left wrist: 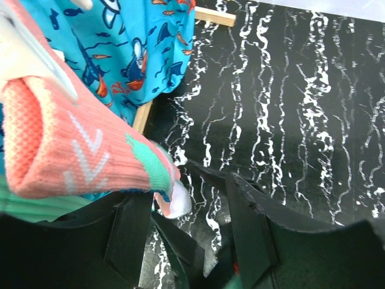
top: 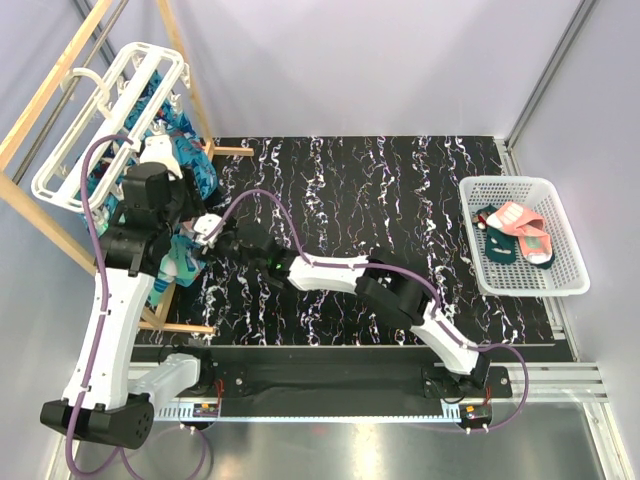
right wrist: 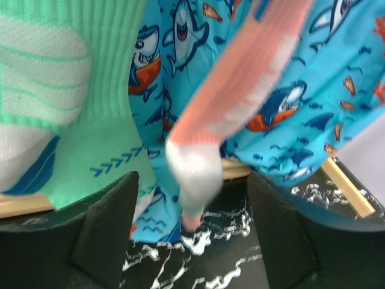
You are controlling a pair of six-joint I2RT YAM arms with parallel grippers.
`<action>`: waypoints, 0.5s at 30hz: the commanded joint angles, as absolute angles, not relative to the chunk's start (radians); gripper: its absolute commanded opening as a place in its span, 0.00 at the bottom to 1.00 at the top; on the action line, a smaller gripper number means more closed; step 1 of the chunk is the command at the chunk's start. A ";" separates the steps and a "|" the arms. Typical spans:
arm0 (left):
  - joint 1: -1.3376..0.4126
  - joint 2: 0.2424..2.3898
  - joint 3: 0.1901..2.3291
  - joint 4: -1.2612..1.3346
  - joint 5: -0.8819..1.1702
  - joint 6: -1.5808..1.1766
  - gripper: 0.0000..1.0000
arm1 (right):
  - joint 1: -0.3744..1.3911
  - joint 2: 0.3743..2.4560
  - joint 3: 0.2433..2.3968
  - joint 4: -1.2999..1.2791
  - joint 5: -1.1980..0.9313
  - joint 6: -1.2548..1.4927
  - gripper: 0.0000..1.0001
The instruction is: Remove the socks clipped to the hanger
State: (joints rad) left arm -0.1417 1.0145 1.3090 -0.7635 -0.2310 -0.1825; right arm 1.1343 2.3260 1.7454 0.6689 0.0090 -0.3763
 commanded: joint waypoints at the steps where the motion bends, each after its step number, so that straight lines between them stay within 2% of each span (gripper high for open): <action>1: -0.140 0.991 1.359 -0.756 -0.190 -0.192 0.55 | 1.141 2.379 1.860 0.712 -0.006 -0.408 0.65; 4: -0.141 0.988 1.397 -0.784 -0.173 -0.202 0.57 | 1.140 2.387 1.870 0.707 0.035 -0.419 0.28; 7: -0.140 1.011 1.492 -0.862 -0.152 -0.233 0.65 | 1.141 2.335 1.794 0.765 0.026 -0.393 0.16; 9: -0.141 1.040 1.566 -0.969 -0.172 -0.268 0.66 | 1.141 2.304 1.767 0.776 0.028 -0.352 0.08; 10: -0.140 1.067 1.648 -1.007 -0.193 -0.287 0.66 | 1.141 2.274 1.738 0.776 0.029 -0.339 0.00; 15: -0.141 1.084 1.821 -1.119 -0.270 -0.340 0.67 | 1.143 2.174 1.620 0.808 0.015 -0.240 0.00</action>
State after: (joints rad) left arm -0.1417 1.0843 1.7218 -1.0245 -0.2214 -0.2901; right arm 1.1351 2.2925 1.6611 0.7361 0.0154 -0.3168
